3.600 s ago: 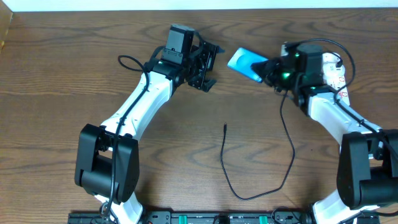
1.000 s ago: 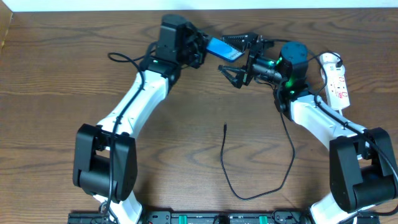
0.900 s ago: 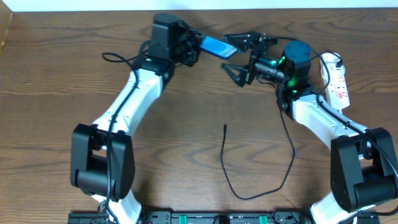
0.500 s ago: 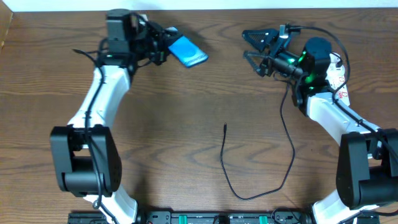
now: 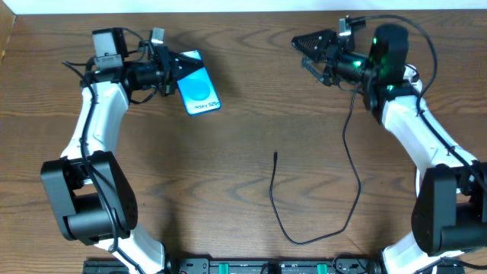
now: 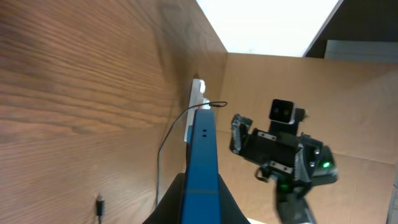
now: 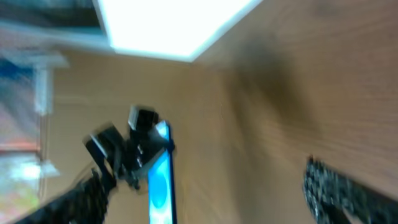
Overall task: Plug charger to phone and switch on socket
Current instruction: 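Move the right gripper down to the black cable's plug on the table, then close the right gripper on the cable plug and lift it, then carry the plug with the right gripper to the phone's bottom port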
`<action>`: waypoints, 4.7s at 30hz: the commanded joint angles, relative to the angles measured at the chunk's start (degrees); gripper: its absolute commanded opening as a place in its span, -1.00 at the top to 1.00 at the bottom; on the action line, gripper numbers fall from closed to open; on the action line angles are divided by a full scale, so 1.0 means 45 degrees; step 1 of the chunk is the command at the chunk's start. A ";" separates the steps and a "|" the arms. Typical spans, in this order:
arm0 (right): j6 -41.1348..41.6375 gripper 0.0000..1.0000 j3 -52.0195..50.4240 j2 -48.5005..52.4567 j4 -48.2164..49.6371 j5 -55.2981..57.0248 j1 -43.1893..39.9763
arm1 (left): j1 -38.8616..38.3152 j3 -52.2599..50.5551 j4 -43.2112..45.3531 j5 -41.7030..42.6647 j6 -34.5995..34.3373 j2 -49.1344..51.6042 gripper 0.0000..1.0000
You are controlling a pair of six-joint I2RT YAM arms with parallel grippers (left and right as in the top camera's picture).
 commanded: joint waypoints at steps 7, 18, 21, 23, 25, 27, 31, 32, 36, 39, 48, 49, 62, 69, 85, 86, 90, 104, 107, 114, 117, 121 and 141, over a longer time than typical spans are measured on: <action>-0.5421 -0.98 0.3390 -0.0151 -0.8296 0.6416 0.2074 | 0.0219 0.0058 -0.0321 0.0748 0.1311 -0.0306 0.85; -0.4915 -0.98 0.3162 0.0515 -1.2172 1.1035 0.5158 | 0.0219 0.0058 -0.0316 0.0743 0.1311 -0.0306 0.86; -0.4391 -0.98 0.2982 0.1078 -1.2750 1.1035 0.5654 | 0.0219 0.0058 -0.0321 0.0743 0.1311 -0.0306 0.86; -0.4046 -0.98 0.2880 0.1506 -1.3007 1.0860 0.5892 | 0.0219 0.0058 -0.0321 0.0743 0.1311 -0.0306 0.85; -0.4017 -0.99 0.2851 0.2025 -1.3114 1.0326 0.6125 | 0.0219 0.0058 -0.0321 0.0743 0.1311 -0.0306 0.85; -0.4022 -0.98 0.2851 0.2516 -1.3197 0.9729 0.6305 | 0.0219 0.0058 -0.0321 0.0743 0.1311 -0.0306 0.85; -0.4022 -0.99 0.2846 0.3376 -1.3517 0.9097 0.6581 | 0.0209 0.0058 -0.0325 0.0743 0.1311 -0.0306 0.86; -0.4022 -0.98 0.2851 0.3589 -1.3639 0.9073 0.6640 | 0.0209 0.0058 -0.0325 0.0743 0.1311 -0.0306 0.86; -0.4017 -0.95 0.2846 0.3954 -1.4076 0.8927 0.6708 | 0.0209 0.0058 -0.0369 0.0743 0.1311 -0.0306 0.85; -0.4017 -0.94 0.2846 0.3959 -1.4328 0.8942 0.6708 | 0.0209 0.0058 -0.0369 0.0743 0.1311 -0.0306 0.86; -0.3653 -0.92 0.2186 0.3973 -1.3648 0.9020 0.6717 | 0.0209 0.0058 -0.0364 0.0646 0.1311 -0.0306 0.86; -0.3589 -0.90 0.2001 0.3973 -1.3347 0.9029 0.6717 | 0.0209 0.0058 -0.0369 0.0646 0.1311 -0.0306 0.86; -0.3589 -0.15 0.1506 0.3978 -1.2556 0.9700 0.6883 | 0.0209 0.0058 -0.0364 0.0646 0.1311 -0.0306 0.86; -0.3589 0.55 0.1496 0.3978 -1.2594 0.9700 0.7053 | 0.0209 0.0058 -0.0364 0.0651 0.1311 -0.0306 0.86; -0.5780 0.98 0.1501 0.3973 -1.1302 0.6314 0.5931 | 0.0209 0.0058 -0.0364 0.0646 0.1311 -0.0306 0.85; -0.6256 0.98 0.1501 0.3973 -1.0909 0.5367 0.5654 | 0.0209 0.0058 -0.0359 0.0646 0.1311 -0.0306 0.86; -0.8218 0.98 0.1501 0.3973 -0.9335 0.1826 0.4600 | 0.0204 0.0058 -0.0359 0.0651 0.1311 -0.0306 0.85; -1.1982 0.98 0.1501 0.3973 -0.4517 -0.8208 0.2191 | -0.0612 0.0058 0.2623 0.1783 0.0714 -0.0306 0.85; -1.0880 0.98 0.1501 0.3973 -0.3245 -0.8204 0.2186 | -0.0942 0.0058 0.4022 0.1744 0.0000 -0.0306 0.85; -0.9797 0.98 0.1501 0.3973 -0.2424 -0.8199 0.2288 | -0.1569 0.0058 0.7344 0.0481 -0.2429 -0.0306 0.85; -0.9442 0.98 0.1501 0.3973 -0.2113 -0.8204 0.2297 | -0.1773 0.0058 0.8102 -0.0301 -0.2885 -0.0306 0.85; -0.9029 0.98 0.1501 0.3973 -0.1715 -0.8199 0.2297 | -0.1831 0.0058 0.8476 -0.1171 -0.3007 -0.0306 0.85; -0.3099 0.98 0.1501 0.3973 0.5435 -0.8199 0.3143 | -0.1831 0.0058 1.0909 -0.2074 -0.4061 -0.0306 0.85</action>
